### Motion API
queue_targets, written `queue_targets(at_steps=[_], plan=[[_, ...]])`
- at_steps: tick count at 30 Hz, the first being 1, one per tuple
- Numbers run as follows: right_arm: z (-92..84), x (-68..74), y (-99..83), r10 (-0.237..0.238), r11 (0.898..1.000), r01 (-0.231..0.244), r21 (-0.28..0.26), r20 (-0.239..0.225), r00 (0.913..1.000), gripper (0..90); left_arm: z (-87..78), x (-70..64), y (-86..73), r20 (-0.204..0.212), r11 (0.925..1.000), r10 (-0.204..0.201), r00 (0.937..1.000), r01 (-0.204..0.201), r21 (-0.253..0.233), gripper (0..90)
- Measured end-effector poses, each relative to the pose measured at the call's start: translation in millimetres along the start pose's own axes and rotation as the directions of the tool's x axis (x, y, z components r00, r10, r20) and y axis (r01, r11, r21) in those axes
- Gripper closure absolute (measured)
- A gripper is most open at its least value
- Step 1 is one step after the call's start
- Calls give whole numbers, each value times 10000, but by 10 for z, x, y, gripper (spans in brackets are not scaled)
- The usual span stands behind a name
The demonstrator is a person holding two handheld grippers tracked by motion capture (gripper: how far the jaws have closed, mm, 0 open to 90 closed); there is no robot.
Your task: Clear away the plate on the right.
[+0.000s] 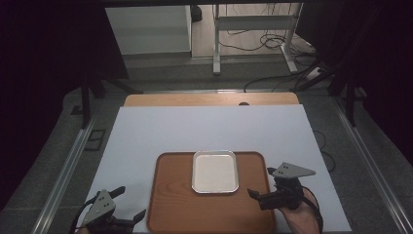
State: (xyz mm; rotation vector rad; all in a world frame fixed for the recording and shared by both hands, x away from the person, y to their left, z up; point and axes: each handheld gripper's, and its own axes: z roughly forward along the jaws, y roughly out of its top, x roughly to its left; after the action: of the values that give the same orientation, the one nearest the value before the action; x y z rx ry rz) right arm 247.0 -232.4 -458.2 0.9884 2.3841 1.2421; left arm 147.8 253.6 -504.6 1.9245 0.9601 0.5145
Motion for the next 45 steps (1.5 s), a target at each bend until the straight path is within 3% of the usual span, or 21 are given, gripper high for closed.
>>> queue_targets(at_steps=[18,23,45], plan=[[-226,-80,-141,449,9984,-433,-361,432,9981,0,0,3,-2,1,10000,-22,10000,22,-13,3],[-297,-95,-195,472,9981,-439,-440,765,9960,0,0,3,-2,1,10000,-29,10000,29,-14,3],[-402,-127,-474,784,9968,-754,-267,1416,9868,0,0,-1,-2,12,10000,13,10000,-13,-9,6]])
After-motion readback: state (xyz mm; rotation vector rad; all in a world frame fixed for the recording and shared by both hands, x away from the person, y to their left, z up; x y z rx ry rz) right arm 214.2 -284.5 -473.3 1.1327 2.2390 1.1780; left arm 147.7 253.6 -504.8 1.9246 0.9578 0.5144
